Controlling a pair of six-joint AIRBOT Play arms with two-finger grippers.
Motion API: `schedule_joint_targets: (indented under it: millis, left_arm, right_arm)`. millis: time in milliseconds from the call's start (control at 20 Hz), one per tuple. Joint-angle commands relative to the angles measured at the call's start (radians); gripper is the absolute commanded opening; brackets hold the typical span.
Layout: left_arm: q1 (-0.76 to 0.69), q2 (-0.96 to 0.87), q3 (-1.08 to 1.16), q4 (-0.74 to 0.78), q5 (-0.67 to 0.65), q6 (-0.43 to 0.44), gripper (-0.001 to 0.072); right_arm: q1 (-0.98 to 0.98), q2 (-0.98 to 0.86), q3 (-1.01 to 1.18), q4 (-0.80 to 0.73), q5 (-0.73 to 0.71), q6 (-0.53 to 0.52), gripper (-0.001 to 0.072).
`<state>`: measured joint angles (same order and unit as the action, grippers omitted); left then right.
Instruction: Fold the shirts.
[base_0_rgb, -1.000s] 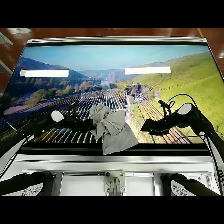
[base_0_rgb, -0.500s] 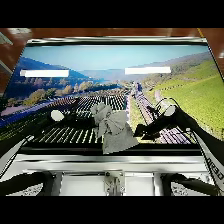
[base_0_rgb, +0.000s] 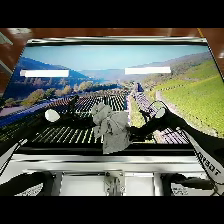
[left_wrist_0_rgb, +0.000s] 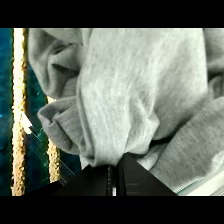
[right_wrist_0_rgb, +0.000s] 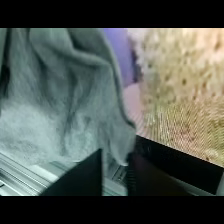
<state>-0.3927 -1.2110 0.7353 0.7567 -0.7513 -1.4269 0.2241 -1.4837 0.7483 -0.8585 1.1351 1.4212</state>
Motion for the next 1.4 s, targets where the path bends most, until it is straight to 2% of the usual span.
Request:
schedule_joint_targets:
  millis: [0,150,350,550,700,750,900,1050,1200,1350]
  left_arm:
    - [0.008,0.044,0.002,0.023,-0.001,0.006,0.0035]
    - [0.03,0.108,0.069,0.183,-0.075,0.001,0.0033]
    - [0.063,0.229,0.376,0.455,-0.265,-0.054,0.0034]
    - [0.07,0.334,0.776,0.483,-0.335,-0.021,0.0035]
    - [0.07,0.393,0.995,0.495,-0.335,-0.033,0.0035]
    - [0.07,0.41,1.039,0.519,-0.335,-0.063,0.0035]
    - [0.07,0.477,1.094,0.626,-0.336,-0.14,0.0035]
    - [0.07,0.542,1.094,0.735,-0.415,-0.214,0.0035]
    - [0.07,0.566,1.093,0.778,-0.63,-0.247,0.0035]
    - [0.07,0.56,1.051,0.781,-0.845,-0.247,0.0035]
  right_arm:
    - [0.014,-0.006,0.01,0.014,-0.021,0.013,0.0062]
    - [0.014,0.039,0.083,-0.025,0.019,-0.031,0.0059]
    - [-0.016,0.265,0.322,-0.194,0.073,-0.024,0.0058]
    - [-0.138,0.549,0.628,-0.28,-0.002,0.007,0.0058]
    - [-0.211,0.719,0.813,-0.282,-0.14,0.006,0.0057]
    - [-0.223,0.758,0.854,-0.288,-0.182,0.006,0.0057]
    - [-0.233,0.832,0.955,-0.368,-0.196,0.013,0.0057]
    - [-0.233,0.869,1.007,-0.425,-0.167,0.017,0.0057]
    - [-0.233,0.872,1.025,-0.475,-0.185,0.018,0.0057]
    - [-0.233,0.85,1.025,-0.522,-0.312,0.018,0.0057]
